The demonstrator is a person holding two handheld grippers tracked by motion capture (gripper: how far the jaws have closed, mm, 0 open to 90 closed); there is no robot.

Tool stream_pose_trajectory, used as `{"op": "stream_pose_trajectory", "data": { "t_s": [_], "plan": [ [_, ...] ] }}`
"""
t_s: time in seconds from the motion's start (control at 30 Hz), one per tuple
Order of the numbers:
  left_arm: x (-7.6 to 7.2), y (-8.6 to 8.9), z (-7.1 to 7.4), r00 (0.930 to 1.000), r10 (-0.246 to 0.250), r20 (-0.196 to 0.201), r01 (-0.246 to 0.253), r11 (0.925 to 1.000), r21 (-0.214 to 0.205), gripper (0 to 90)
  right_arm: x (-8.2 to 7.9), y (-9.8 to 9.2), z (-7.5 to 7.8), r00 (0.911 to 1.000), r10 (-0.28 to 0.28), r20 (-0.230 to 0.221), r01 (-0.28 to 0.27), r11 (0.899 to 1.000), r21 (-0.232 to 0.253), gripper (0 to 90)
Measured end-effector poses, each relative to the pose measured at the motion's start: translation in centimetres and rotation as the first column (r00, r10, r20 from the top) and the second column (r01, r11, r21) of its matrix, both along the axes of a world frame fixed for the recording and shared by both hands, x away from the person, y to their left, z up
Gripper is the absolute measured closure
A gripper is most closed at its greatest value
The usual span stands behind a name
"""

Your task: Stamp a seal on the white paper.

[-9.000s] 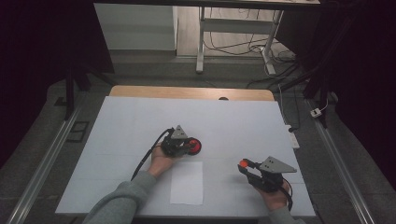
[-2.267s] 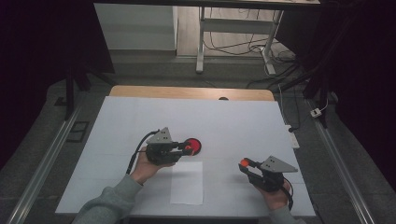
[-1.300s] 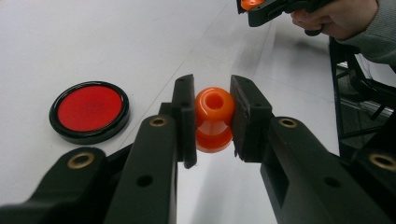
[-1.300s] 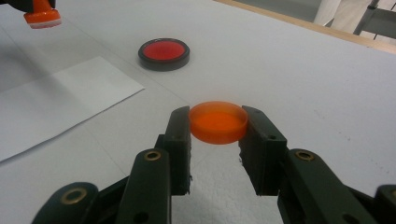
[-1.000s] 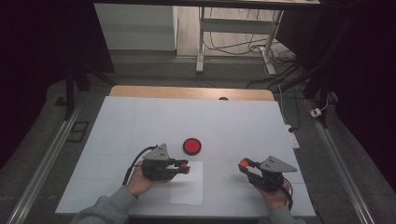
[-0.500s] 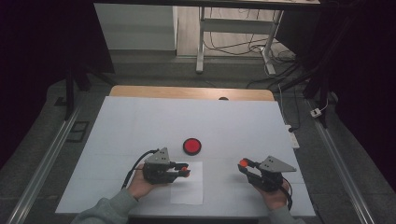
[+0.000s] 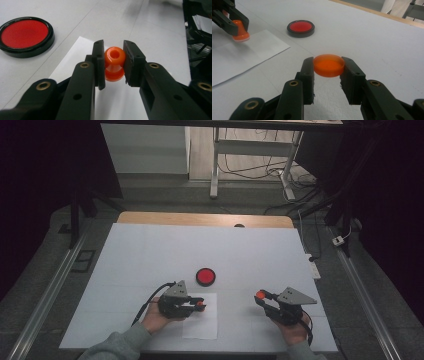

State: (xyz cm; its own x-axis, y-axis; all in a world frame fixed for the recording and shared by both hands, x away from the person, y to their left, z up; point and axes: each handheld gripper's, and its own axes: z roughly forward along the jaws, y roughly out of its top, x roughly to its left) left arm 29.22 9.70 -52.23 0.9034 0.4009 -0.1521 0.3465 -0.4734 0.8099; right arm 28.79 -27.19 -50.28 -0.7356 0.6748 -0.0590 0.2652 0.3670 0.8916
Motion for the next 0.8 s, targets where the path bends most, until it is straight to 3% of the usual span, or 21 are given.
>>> {"op": "stream_pose_trajectory", "data": {
  "t_s": [0.6,0.8],
  "plan": [
    [0.2,-1.0,-1.0,0.9999,-0.006,-0.008,0.007,0.9974,0.071,72.3,0.0,0.0,0.0,1.0000,-0.001,0.000,0.001,1.000,0.000,64.1],
    [0.2,-1.1,-1.1,1.0000,-0.002,-0.006,0.002,0.9974,0.072,72.3,0.0,0.0,0.0,1.0000,-0.001,0.001,0.001,1.000,0.000,64.1]
  ]
}}
